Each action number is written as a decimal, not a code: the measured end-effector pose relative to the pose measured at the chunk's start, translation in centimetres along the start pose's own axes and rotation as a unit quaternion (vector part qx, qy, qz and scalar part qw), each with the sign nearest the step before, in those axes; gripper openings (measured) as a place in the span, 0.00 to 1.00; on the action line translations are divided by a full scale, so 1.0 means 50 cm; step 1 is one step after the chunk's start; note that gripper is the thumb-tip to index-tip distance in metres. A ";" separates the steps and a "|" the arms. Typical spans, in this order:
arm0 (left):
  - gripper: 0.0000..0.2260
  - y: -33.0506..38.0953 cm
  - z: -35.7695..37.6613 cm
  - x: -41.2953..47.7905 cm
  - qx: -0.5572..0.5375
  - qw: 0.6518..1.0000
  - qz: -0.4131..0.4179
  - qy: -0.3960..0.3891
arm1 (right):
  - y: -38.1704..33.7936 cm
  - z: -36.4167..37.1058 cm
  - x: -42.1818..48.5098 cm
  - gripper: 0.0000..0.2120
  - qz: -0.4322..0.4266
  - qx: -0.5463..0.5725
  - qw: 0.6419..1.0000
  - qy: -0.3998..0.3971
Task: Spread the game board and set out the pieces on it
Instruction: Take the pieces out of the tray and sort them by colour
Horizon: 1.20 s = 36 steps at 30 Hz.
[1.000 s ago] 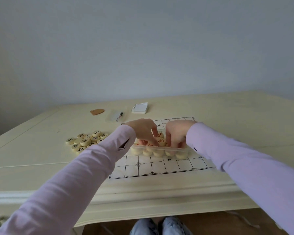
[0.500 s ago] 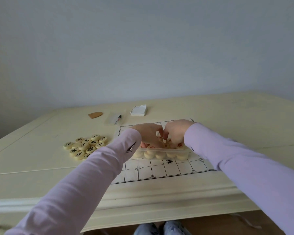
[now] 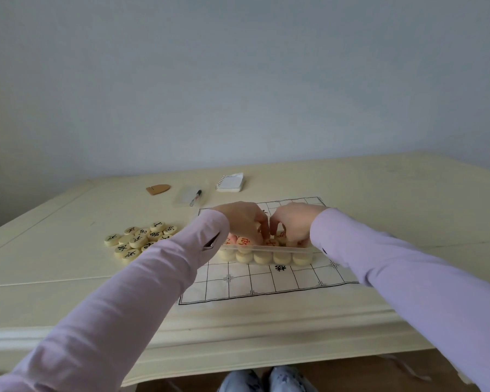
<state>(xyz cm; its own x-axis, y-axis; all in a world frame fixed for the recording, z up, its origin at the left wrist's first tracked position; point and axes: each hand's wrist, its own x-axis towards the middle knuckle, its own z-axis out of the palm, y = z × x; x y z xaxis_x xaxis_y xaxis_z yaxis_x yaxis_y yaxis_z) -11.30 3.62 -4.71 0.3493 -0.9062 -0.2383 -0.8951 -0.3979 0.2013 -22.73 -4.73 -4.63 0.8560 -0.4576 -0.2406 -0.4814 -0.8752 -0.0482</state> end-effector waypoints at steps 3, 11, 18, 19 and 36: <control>0.08 -0.003 0.006 -0.001 -0.011 1.000 0.006 0.021 | 0.000 0.000 -0.001 0.20 0.002 0.004 1.000 0.008; 0.11 -0.005 0.021 -0.001 0.002 0.998 0.014 0.068 | 0.001 0.016 0.004 0.17 -0.015 -0.017 0.999 0.039; 0.13 -0.032 0.018 -0.002 -0.031 0.996 -0.001 0.084 | -0.002 0.014 -0.002 0.17 -0.009 0.006 0.999 0.046; 0.13 -0.034 0.017 -0.003 -0.033 0.997 0.000 0.074 | -0.003 0.014 -0.001 0.17 -0.010 0.006 0.999 0.046; 0.12 -0.038 0.010 -0.014 -0.025 0.999 0.014 0.041 | 0.001 -0.005 0.010 0.18 -0.016 0.247 0.968 0.049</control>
<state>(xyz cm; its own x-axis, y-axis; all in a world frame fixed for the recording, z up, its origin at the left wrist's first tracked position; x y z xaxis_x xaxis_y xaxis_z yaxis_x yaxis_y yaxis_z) -9.97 5.10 -5.38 0.3478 -0.9249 -0.1537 -0.8906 -0.3772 0.2542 -22.27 -5.02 -4.52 0.8744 -0.4650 -0.1384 -0.4641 -0.7190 -0.5174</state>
